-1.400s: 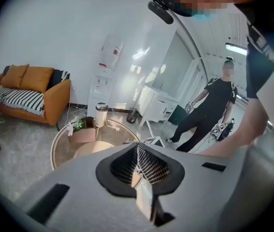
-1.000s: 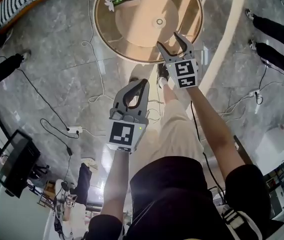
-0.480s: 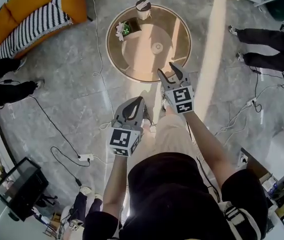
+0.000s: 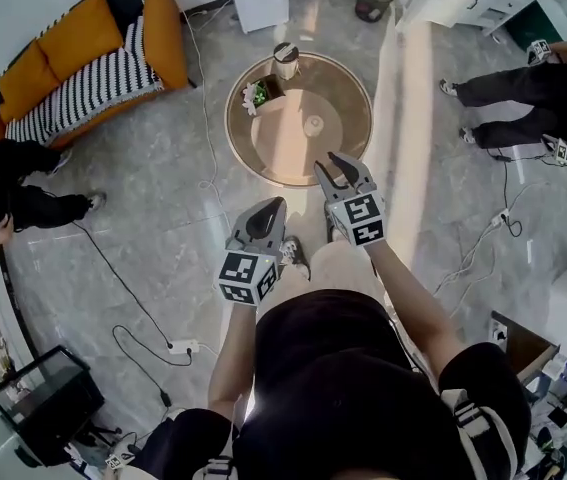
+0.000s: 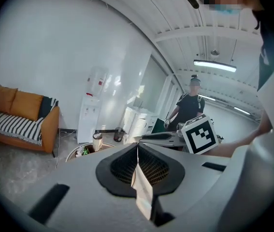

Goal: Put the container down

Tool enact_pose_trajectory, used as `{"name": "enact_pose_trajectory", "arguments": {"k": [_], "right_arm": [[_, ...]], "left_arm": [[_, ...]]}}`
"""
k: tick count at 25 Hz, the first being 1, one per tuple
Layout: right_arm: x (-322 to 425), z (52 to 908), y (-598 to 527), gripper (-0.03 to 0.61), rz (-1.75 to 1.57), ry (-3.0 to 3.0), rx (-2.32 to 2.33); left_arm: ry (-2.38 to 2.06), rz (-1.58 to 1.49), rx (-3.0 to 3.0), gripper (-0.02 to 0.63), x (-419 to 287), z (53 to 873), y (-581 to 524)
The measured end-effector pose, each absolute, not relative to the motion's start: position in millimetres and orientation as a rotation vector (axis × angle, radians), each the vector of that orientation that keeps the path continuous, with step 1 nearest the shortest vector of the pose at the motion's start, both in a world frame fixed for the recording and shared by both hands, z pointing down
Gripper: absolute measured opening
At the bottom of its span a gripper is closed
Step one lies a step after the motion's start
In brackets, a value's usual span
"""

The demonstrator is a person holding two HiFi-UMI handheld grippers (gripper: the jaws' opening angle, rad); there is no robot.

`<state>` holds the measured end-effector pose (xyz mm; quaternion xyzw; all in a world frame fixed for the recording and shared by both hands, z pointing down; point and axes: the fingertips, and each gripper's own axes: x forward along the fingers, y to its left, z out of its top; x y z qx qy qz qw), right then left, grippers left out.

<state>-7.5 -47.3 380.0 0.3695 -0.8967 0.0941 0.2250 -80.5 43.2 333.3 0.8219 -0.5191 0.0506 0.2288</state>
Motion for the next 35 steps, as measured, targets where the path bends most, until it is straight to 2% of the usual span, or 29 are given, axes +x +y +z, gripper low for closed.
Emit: {"name": "enact_pose_trajectory", "arguments": {"k": [11,23,35], "right_arm": [[1,307,-10,0.023,0.251,-2.531,1.083],[35,245,18,0.005,0.266,-2.635,1.15],[56,221,31,0.003,0.27,-2.684,1.134]], "left_arm": [[-1.407,0.077,2.343,0.02,-76,297,55],[-1.447,0.05,2.425,0.02,-78,257,48],[-1.472,0.051,2.433,0.02,-72,244,48]]}}
